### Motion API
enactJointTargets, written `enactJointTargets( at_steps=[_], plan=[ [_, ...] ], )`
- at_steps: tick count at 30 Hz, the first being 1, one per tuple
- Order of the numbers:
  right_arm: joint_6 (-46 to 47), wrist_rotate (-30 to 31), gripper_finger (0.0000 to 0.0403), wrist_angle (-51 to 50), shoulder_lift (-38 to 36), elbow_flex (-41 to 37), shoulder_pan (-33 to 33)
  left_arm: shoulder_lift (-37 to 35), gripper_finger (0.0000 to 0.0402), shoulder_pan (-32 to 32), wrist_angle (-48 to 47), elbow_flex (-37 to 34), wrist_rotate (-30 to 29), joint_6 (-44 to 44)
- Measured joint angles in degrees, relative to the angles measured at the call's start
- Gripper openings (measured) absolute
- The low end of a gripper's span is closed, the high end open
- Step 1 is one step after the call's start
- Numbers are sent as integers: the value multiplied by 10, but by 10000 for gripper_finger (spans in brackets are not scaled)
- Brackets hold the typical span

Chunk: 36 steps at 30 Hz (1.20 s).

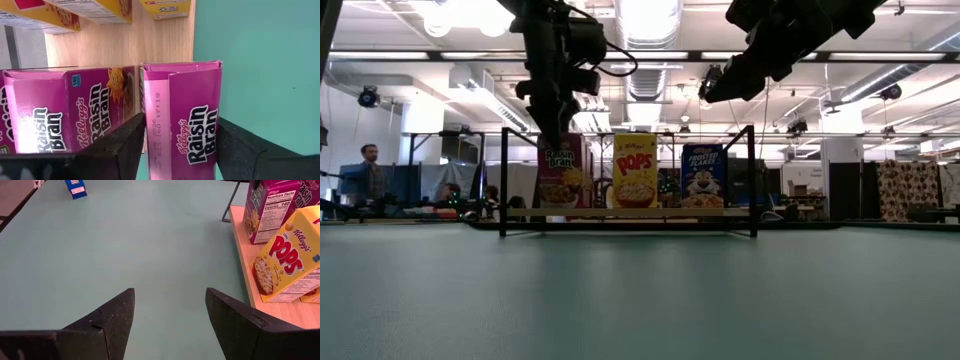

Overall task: Stack cereal on shelf
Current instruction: Put the pink cereal box on the shelf aligned with the other pink cereal boxes

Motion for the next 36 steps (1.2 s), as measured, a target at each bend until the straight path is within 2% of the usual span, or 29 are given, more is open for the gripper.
enactJointTargets(
  at_steps=[11, 36],
  plan=[
    [0, 0, 233, 0, 0, 0, 0, 0, 149, 2, -2, 0, 0, -2],
    [1, 0, 233, 0, 0, 0, 0, -1, 147, 5, -13, 1, 9, -17]
  ],
)
